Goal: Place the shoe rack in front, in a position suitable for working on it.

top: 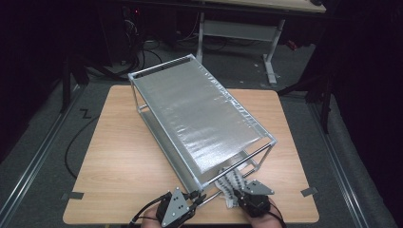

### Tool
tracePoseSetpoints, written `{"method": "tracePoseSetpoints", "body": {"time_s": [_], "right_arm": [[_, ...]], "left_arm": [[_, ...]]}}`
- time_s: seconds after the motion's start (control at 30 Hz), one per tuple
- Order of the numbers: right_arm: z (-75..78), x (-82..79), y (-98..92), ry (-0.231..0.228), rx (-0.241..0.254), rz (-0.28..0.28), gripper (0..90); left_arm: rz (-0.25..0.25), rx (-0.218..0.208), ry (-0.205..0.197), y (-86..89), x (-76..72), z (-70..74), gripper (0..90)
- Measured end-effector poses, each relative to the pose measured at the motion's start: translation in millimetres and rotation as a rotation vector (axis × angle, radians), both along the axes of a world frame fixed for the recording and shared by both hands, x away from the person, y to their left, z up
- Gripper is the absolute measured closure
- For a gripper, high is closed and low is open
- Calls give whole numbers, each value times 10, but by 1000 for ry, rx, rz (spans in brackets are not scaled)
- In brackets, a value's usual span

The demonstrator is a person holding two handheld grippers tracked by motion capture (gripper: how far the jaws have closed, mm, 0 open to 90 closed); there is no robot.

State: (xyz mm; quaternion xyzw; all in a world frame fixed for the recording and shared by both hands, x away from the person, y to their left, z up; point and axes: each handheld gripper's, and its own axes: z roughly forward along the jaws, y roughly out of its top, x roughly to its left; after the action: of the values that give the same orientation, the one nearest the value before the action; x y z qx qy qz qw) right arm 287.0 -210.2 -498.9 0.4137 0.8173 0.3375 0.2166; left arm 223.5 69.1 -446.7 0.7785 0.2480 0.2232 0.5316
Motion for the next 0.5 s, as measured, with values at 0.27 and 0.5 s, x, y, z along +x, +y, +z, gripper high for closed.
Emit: {"method": "tracePoseSetpoints", "body": {"time_s": [0.27, 0.5], "right_arm": [[7, 199, -359, 8, 0, -116, 756], [-7, 277, -554, 1, 20, -175, 746]], "left_arm": [[-4, 8, -7, 26, -15, -1, 791], [-12, 4, 9, 46, -18, 8, 793]]}}
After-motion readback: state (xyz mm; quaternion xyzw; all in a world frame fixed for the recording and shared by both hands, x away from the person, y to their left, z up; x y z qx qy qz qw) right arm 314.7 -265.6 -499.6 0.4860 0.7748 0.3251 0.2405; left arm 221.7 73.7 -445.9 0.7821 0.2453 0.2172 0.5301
